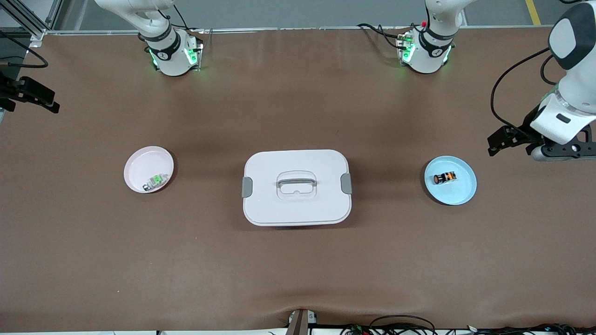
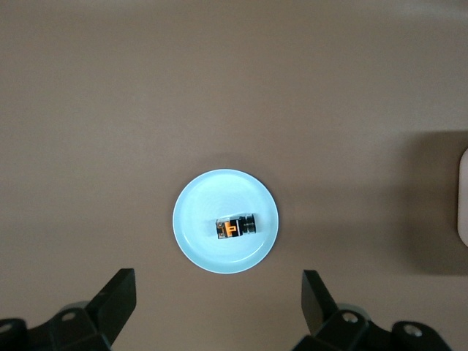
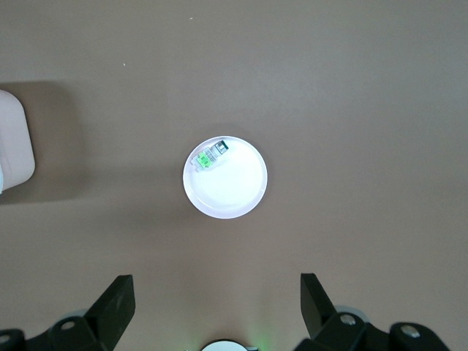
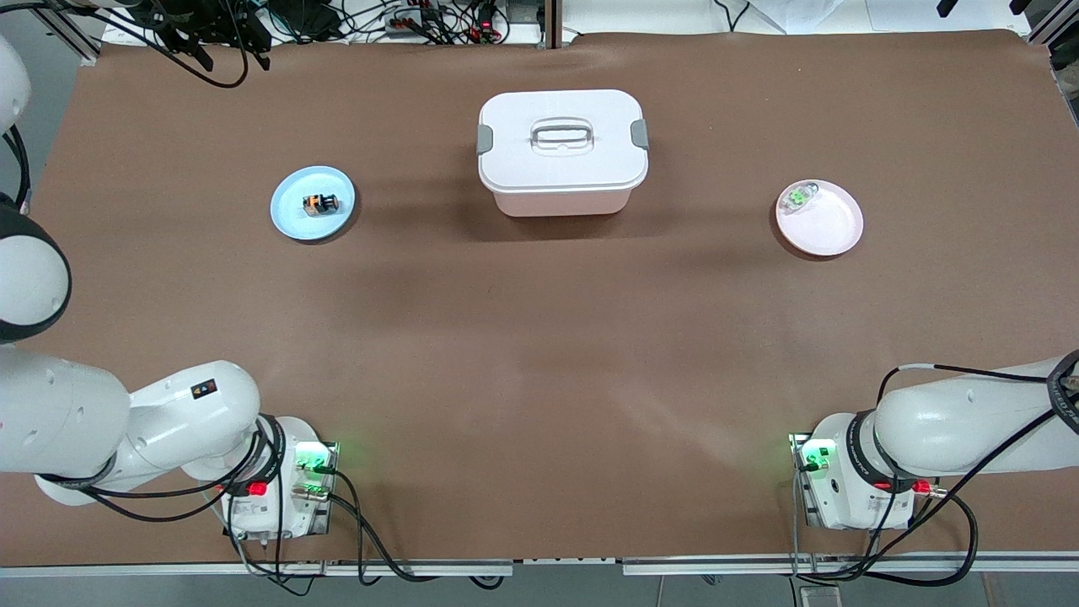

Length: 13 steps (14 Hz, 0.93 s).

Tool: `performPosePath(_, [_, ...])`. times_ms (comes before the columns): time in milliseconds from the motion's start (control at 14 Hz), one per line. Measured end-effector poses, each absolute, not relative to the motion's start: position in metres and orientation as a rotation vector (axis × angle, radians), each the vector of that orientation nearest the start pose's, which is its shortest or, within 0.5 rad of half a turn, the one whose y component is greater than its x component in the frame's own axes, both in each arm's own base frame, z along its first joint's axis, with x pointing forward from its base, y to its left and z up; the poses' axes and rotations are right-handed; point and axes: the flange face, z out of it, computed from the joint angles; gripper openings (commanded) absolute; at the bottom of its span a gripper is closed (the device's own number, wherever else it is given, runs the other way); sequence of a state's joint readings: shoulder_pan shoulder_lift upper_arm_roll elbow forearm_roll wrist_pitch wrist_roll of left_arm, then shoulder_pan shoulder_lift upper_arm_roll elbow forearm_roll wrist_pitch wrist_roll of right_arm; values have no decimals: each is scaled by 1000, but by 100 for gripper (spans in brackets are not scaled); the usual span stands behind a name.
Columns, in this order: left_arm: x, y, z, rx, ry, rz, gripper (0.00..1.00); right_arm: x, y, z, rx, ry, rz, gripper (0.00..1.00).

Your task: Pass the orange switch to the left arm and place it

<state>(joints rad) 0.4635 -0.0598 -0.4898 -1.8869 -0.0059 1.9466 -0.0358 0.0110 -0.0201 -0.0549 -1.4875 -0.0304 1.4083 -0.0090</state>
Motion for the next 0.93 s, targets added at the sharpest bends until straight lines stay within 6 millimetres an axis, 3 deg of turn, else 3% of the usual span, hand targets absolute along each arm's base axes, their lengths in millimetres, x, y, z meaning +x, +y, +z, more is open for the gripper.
performPosePath(286, [550,-25,554,-3120,-24,-201,100,525,-24,670,-3147,90,113,100])
performPosePath(571, [545,-26,590,-3128,-30,-176,100,522,-32,674,-3097,130,115,100])
performPosePath(929, [540,-23,597,-3148,-27,-145,100,524,-36,675,-3094,142,94,100])
